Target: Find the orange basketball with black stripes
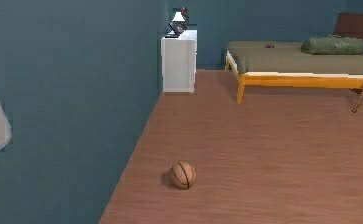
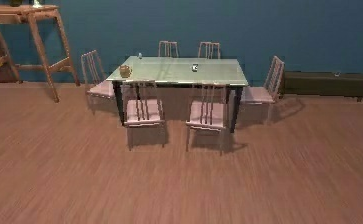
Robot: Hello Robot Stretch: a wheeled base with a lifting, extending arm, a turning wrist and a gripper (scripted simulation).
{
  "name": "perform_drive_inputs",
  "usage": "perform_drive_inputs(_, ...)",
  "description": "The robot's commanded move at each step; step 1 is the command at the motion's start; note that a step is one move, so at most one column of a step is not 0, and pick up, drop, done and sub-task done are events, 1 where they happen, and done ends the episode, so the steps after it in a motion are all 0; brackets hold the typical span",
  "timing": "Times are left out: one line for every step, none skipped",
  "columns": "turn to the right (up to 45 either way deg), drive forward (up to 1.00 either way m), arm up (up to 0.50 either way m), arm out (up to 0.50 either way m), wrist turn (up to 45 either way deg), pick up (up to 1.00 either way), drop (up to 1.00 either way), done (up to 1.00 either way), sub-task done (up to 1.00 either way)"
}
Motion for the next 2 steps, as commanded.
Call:
perform_drive_inputs(0.0, 0.30, 0.00, 0.00, 0.0, 0.00, 0.00, 0.00, 0.00)
perform_drive_inputs(0.0, 0.00, 0.00, 0.00, 0.0, 0.00, 0.00, 1.00, 0.00)
